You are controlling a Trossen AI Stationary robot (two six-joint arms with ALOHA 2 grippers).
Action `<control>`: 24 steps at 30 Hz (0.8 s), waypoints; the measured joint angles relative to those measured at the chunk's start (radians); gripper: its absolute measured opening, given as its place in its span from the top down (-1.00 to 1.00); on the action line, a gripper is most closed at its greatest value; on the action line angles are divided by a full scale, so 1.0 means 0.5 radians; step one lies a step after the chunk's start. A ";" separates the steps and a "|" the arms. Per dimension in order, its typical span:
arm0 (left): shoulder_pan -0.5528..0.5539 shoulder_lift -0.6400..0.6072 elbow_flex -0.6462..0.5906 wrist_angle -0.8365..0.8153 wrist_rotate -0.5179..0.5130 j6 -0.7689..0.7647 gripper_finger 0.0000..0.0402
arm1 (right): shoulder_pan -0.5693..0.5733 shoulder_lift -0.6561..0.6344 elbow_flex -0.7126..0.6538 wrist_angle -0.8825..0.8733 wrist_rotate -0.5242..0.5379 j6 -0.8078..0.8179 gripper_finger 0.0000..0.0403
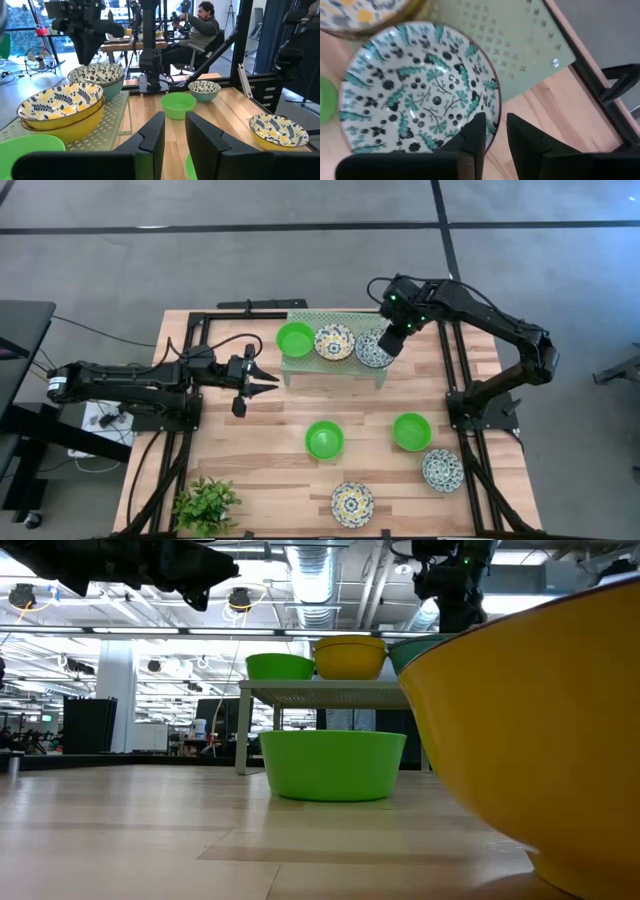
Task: Pick & Place Mini bowls
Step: Stack the left blue bowl on the blue bowl on the shelf, then stack the left green bowl on the green bowl on the shelf
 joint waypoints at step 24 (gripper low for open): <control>-0.214 0.309 -0.069 0.121 0.411 0.097 0.61 | 1.255 -0.403 -0.356 0.420 -0.194 0.384 0.77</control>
